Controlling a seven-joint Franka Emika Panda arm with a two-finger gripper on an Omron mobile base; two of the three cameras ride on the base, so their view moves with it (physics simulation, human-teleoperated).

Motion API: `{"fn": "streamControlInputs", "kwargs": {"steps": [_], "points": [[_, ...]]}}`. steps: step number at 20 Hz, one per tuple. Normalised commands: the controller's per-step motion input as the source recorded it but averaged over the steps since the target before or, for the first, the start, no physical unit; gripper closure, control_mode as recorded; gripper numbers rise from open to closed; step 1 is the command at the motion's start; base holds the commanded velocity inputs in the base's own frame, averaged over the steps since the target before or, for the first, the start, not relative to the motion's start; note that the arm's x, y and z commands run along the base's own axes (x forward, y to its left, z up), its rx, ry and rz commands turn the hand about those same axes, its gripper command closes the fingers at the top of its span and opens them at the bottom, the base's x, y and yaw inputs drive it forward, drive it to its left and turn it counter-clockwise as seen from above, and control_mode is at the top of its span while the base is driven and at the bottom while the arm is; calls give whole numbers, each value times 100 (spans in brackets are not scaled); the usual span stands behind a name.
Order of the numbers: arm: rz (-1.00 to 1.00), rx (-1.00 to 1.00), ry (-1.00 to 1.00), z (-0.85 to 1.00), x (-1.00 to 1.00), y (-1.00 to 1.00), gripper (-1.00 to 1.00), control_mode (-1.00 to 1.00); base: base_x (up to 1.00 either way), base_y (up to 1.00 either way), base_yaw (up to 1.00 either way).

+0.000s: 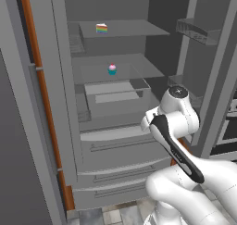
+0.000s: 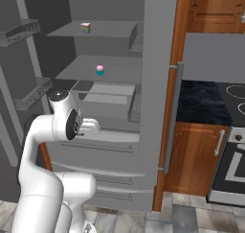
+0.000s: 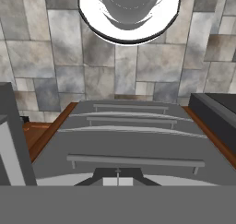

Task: Take the cake and cupcake from the fridge and place them on the empty tray on the dining counter.

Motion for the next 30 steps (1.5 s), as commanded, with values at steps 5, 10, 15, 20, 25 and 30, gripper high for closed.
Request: {"fn": "streamControlInputs", "kwargs": {"steps": [5, 10, 15, 20, 25, 30], "points": [[0, 0, 0, 0, 0, 0, 100, 100, 38, 13, 0], [0, 0, 0, 0, 0, 0, 100, 100, 42, 28, -3], [0, 0, 0, 0, 0, 0, 100, 100, 35, 33, -4], [0, 0, 0, 0, 0, 0, 100, 100, 40, 38, -6], [0, 0, 0, 0, 0, 0, 100, 100, 38, 25, -12], [0, 0, 0, 0, 0, 0, 100, 100, 24, 7, -24]]}}
